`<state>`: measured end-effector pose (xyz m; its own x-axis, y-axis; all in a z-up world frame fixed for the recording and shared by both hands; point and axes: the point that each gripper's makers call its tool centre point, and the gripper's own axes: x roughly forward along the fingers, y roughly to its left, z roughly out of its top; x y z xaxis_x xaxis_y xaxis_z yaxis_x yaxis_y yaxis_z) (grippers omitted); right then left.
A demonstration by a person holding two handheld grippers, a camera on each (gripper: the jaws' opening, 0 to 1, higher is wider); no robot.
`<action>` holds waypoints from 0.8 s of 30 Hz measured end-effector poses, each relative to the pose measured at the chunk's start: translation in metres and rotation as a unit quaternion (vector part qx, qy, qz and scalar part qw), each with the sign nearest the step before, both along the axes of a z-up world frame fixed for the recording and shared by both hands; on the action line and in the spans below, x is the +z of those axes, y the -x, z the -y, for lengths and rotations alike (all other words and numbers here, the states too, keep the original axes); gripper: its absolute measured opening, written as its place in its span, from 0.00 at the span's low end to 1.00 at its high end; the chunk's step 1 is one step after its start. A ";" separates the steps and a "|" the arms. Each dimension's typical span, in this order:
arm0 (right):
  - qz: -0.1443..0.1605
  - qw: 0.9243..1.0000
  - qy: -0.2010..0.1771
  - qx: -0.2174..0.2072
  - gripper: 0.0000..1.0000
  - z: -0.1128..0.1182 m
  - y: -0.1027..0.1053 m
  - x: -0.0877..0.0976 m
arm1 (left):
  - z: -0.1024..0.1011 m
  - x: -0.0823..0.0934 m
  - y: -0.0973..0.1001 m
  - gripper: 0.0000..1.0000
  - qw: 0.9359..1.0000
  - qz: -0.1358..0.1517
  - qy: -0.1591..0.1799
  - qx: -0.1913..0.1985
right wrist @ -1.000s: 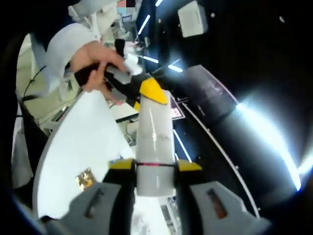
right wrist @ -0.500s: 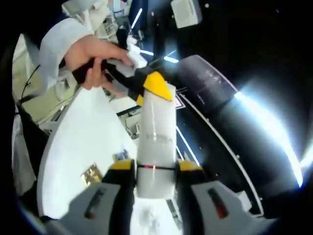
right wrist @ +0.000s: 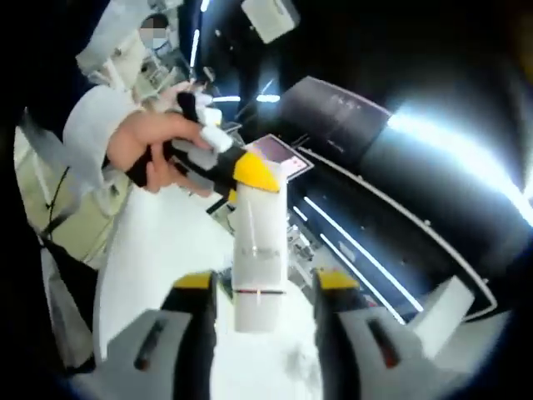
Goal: Arrange the skincare products in the storage area until every visible bottle or jar stands upright without overlapping.
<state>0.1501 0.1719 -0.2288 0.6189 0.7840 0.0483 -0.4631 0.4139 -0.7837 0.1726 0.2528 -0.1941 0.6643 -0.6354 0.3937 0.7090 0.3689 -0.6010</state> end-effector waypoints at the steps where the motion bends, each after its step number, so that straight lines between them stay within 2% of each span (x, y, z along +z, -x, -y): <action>1: -0.010 1.000 -0.007 0.001 0.49 0.002 0.000 0.000 | 0.002 0.001 -0.004 0.08 1.000 -0.002 -0.005 -0.001; 3: -0.036 0.999 -0.023 -0.001 0.51 0.011 -0.003 -0.001 | 0.010 0.002 -0.008 0.08 1.000 -0.004 -0.018 -0.020; 6: -0.078 0.996 -0.042 0.005 0.57 0.017 -0.001 -0.003 | 0.017 0.005 -0.016 0.08 0.999 -0.007 -0.030 -0.025; 11: -0.117 0.991 -0.062 -0.002 0.69 0.031 -0.001 -0.004 | 0.029 0.010 -0.032 0.08 0.998 -0.005 -0.066 -0.020; 14: -0.155 0.984 -0.090 -0.008 0.71 0.045 -0.003 -0.008 | 0.037 0.009 -0.041 0.08 0.996 -0.006 -0.088 -0.018; 16: -0.170 0.980 -0.100 -0.018 0.75 0.054 -0.007 -0.011 | 0.046 0.008 -0.049 0.08 0.995 -0.007 -0.103 -0.018; 18: -0.194 0.974 -0.118 -0.026 0.79 0.065 -0.008 -0.014 | 0.052 0.007 -0.056 0.08 0.993 -0.008 -0.115 -0.022; 20: -0.215 0.966 -0.142 -0.027 0.80 0.075 -0.007 -0.015 | 0.061 0.005 -0.062 0.08 0.991 -0.009 -0.128 -0.028; 24: -0.230 0.960 -0.157 -0.033 0.84 0.093 -0.001 -0.015 | 0.075 0.002 -0.071 0.08 0.989 -0.005 -0.146 -0.033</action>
<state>0.1510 0.0790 -0.2435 0.6795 0.7335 -0.0154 -0.6949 0.6367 -0.3344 0.2432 0.1778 -0.1917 0.6209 -0.7626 0.1814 0.7319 0.4811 -0.4826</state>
